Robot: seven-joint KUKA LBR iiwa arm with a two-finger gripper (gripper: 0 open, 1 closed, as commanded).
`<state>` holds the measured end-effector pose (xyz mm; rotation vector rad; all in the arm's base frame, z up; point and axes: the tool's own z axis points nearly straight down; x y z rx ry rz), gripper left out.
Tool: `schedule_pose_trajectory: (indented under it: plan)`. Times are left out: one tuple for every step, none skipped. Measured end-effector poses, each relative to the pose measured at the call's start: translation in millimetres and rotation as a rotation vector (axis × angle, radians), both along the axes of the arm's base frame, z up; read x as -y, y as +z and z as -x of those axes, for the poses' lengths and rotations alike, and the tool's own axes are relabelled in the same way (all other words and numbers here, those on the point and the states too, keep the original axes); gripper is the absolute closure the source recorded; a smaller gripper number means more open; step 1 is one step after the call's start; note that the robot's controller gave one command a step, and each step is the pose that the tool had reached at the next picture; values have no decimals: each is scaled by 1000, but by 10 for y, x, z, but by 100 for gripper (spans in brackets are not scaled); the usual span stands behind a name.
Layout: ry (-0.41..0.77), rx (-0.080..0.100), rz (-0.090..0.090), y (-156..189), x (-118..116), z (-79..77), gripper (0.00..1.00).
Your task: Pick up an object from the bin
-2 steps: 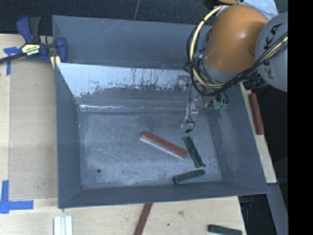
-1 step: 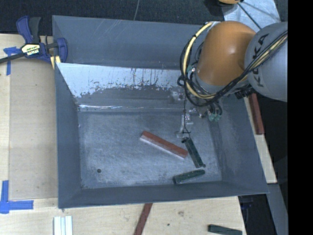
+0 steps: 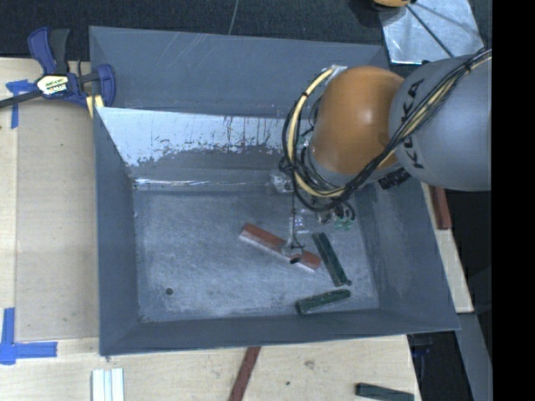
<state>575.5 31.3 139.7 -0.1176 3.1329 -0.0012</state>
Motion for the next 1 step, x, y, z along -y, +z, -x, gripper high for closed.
schedule_pose_trajectory:
  plan:
    - [99,1,-2,-620,288,41,0]
